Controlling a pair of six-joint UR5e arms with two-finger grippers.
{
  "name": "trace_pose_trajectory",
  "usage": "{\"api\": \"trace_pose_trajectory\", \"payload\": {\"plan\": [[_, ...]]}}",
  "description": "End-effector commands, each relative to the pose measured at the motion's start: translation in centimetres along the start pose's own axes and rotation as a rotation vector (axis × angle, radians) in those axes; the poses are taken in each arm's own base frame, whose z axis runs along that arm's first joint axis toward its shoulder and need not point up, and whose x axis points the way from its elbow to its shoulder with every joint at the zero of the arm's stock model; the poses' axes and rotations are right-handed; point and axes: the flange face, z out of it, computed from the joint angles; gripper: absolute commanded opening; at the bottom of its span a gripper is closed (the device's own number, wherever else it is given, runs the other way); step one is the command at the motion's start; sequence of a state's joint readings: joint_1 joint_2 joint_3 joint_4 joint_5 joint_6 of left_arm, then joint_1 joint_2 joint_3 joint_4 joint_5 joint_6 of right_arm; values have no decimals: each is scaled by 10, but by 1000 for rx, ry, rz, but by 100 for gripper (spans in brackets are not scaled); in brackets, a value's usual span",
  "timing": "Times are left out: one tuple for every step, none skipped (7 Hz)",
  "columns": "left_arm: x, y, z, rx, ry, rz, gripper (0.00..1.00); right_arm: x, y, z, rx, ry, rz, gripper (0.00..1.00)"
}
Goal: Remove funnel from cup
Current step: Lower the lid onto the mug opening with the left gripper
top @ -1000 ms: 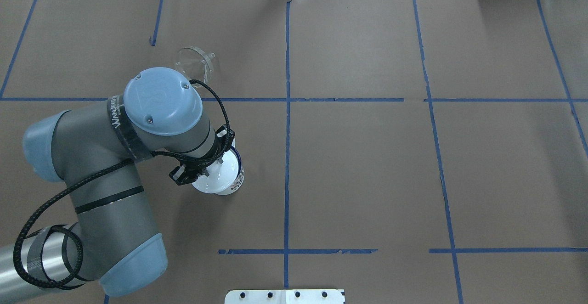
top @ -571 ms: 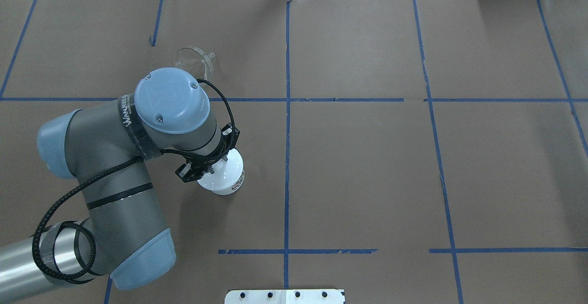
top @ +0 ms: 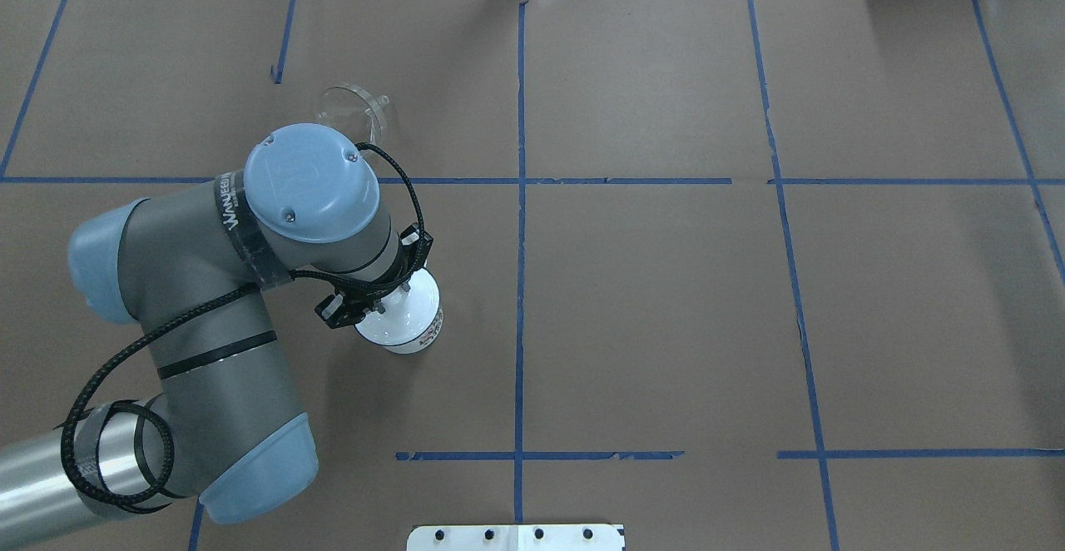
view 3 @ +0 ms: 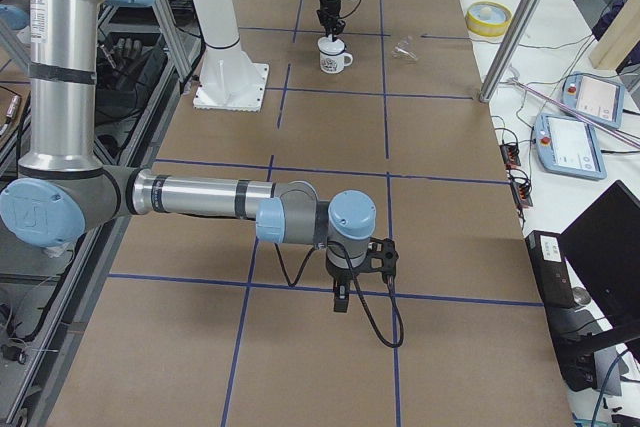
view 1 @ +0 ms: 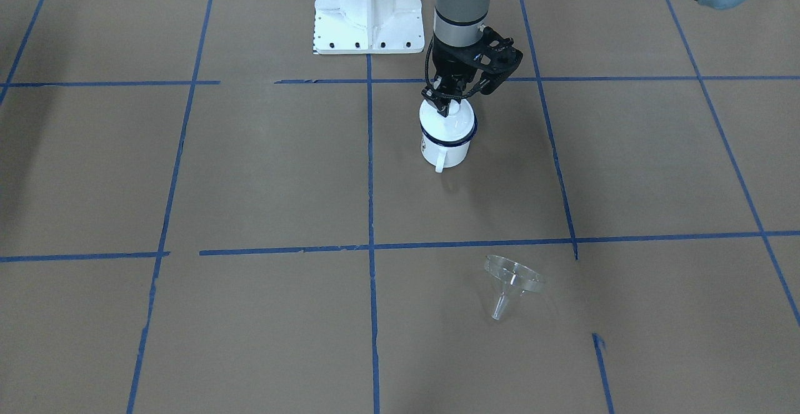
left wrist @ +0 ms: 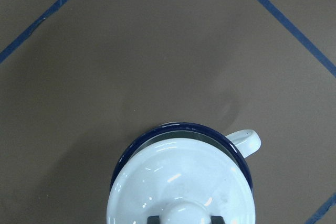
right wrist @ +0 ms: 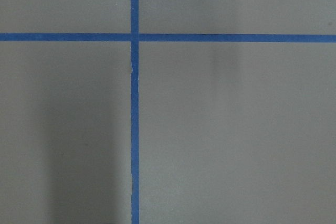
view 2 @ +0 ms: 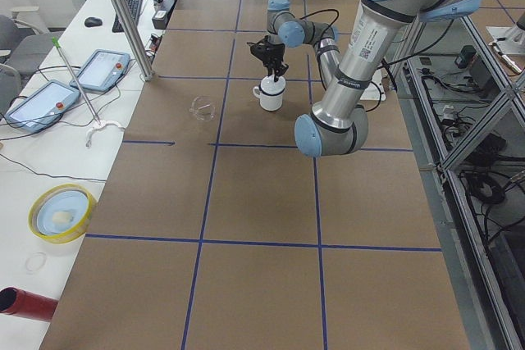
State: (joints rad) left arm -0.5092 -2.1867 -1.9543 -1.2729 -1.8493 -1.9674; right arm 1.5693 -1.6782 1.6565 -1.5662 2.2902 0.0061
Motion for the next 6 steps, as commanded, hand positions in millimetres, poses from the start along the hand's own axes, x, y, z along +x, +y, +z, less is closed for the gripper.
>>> {"api": "trace_pose_trajectory", "payload": {"plan": [[0,-3,-1,5,1,1,0,0,0,0,0,0,0,100],[0,-3,-3,4,6,2,0,0,0,0,0,0,0,100],[0,-4,-2,6,3,1,0,0,0,0,0,0,0,100],[0,-4,0,6,2,0,0,0,0,0,0,0,0,100],[1,-6,6,11,-10,-3,0,0,0,0,0,0,0,100],[2,-6,6,11,-10,-4,0,0,0,0,0,0,0,100]]}}
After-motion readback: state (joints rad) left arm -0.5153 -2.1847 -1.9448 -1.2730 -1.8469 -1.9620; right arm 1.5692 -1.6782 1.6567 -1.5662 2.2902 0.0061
